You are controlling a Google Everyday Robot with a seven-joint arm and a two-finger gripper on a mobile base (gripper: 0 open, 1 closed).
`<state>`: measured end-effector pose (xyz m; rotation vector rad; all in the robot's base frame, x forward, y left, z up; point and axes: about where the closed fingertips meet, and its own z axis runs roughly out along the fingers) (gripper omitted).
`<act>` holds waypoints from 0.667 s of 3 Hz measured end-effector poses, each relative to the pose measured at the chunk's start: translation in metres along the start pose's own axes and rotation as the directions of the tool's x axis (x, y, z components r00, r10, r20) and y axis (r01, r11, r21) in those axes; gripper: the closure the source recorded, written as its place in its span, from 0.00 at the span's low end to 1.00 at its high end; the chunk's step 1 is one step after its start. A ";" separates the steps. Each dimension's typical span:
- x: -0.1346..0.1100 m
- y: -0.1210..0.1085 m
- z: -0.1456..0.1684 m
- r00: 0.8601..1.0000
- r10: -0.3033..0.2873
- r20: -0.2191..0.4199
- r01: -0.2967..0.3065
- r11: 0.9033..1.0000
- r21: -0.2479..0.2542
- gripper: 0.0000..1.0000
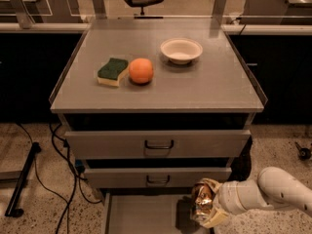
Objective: Place orange can into bottom drawer
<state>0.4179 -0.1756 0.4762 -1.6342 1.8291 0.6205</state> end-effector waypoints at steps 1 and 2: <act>0.044 0.008 0.049 0.999 0.020 0.035 -0.020 1.000 -0.020 1.00; 0.085 0.022 0.107 0.995 0.045 0.087 -0.040 0.997 -0.059 1.00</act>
Offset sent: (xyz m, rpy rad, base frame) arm -0.0131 0.0168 -0.1954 0.1256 0.0655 0.0258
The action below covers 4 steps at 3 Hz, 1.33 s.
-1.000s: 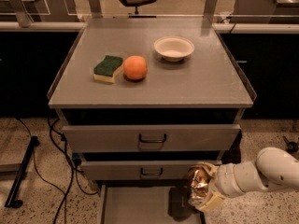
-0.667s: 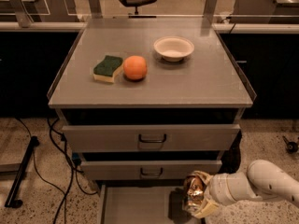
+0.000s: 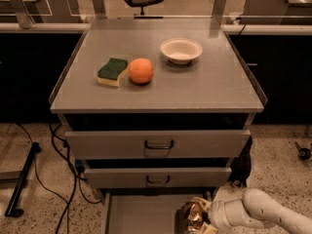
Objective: Place orange can into bottom drawer
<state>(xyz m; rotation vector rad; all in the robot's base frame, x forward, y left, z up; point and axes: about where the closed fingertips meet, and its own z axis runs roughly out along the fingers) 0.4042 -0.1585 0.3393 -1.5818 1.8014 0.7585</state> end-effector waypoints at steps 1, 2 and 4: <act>0.000 0.000 0.001 1.000 -0.001 0.000 0.001 1.000 0.000 1.00; 0.014 -0.010 0.016 0.999 -0.032 -0.001 0.032 0.999 0.026 1.00; 0.035 -0.035 0.044 0.997 -0.076 -0.004 0.076 0.993 0.086 1.00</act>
Offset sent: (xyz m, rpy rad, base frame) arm 0.0278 -0.0002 -0.0519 -0.0189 -0.1079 -0.0049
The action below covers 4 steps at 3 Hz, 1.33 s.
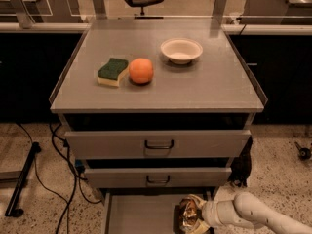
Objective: Place orange can into bottom drawer
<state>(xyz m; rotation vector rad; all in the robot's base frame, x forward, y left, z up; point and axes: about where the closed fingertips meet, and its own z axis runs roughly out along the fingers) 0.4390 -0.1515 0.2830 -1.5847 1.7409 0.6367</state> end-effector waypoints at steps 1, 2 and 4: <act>0.006 -0.007 0.013 1.000 -0.013 -0.002 0.013 1.000 0.027 1.00; 0.015 -0.012 0.031 1.000 -0.011 -0.001 0.011 0.999 0.038 1.00; 0.028 -0.022 0.069 1.000 -0.011 0.022 0.010 1.000 0.023 1.00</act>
Offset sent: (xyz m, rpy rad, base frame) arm 0.0299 0.0148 -0.0514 -0.0057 -0.0442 -0.0405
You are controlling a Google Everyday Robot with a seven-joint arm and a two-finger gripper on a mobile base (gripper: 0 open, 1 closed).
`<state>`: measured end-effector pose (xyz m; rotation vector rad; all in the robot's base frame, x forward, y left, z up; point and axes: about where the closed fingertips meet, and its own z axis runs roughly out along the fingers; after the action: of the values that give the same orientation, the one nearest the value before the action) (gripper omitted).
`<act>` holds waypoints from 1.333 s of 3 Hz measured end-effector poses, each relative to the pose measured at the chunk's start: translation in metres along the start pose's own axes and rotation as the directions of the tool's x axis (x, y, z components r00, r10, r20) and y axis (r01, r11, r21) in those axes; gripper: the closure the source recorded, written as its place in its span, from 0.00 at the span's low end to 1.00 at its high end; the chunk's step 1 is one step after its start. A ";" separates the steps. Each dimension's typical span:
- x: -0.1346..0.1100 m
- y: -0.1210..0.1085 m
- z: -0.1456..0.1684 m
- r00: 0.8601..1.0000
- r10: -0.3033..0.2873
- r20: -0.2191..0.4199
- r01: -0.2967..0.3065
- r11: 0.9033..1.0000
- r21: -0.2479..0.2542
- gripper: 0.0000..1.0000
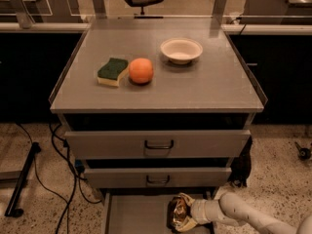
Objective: Place orange can into bottom drawer
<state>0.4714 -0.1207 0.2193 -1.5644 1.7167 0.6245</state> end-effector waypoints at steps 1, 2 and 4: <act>0.006 -0.006 0.022 1.000 -0.003 0.012 0.003 1.000 -0.009 1.00; 0.013 -0.011 0.041 1.000 -0.004 0.011 0.004 1.000 -0.015 1.00; 0.028 -0.024 0.068 0.999 0.005 -0.033 -0.004 1.000 0.001 1.00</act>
Offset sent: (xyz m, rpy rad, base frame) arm 0.0328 0.0275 -0.0540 0.0031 0.0034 0.0158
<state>0.5071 -0.0904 0.1578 -1.5791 1.7452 0.6031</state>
